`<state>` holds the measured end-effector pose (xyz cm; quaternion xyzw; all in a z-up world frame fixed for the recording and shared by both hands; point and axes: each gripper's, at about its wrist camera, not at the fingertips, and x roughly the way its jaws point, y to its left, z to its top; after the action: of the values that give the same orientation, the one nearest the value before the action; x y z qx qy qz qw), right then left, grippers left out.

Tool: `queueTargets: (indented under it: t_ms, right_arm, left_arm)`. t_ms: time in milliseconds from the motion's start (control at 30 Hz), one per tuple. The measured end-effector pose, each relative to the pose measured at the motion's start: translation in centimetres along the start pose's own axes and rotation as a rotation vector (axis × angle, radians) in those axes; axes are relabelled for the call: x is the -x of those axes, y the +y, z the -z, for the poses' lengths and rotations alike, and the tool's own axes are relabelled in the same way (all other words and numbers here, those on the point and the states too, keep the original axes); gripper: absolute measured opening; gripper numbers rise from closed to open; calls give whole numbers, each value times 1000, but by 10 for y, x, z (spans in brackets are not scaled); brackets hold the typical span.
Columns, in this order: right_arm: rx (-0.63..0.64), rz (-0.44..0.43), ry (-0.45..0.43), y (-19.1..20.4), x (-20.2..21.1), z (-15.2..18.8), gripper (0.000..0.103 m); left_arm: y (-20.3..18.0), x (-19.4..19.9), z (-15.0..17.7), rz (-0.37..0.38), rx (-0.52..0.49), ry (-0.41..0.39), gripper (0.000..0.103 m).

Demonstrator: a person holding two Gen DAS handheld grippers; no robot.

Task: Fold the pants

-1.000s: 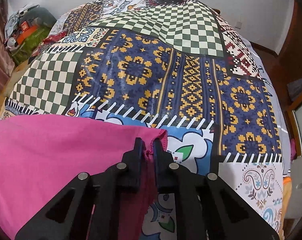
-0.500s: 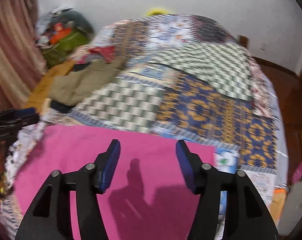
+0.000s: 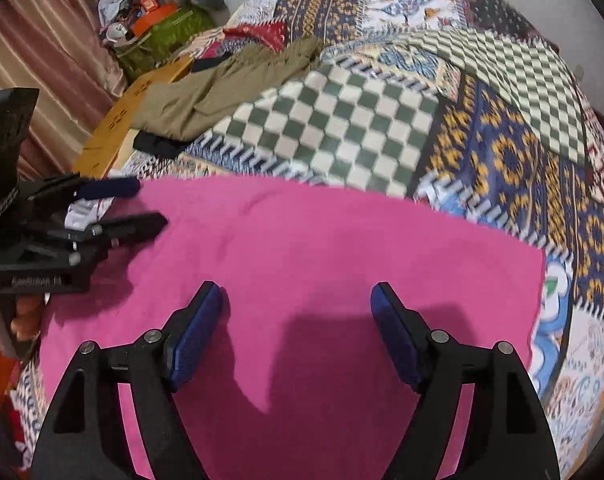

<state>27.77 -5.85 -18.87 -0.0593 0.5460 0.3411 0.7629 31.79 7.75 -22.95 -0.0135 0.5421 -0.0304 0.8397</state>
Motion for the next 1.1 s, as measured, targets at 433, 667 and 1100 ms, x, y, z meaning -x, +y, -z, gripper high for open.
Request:
queueTargets:
  t_ms: [433,667,1100]
  right_arm:
    - [-40,59,-10,-10,42,69,76]
    - [-104,80,-27,-15,62,101,76]
    - [-47,147,-68,16,89,105,76]
  left_arm:
    - [-16,45,49,-88,-46,-68,75]
    - [-10,66,78,-97,-12,-96,82]
    - [10,120,109,-122,83,-170,84]
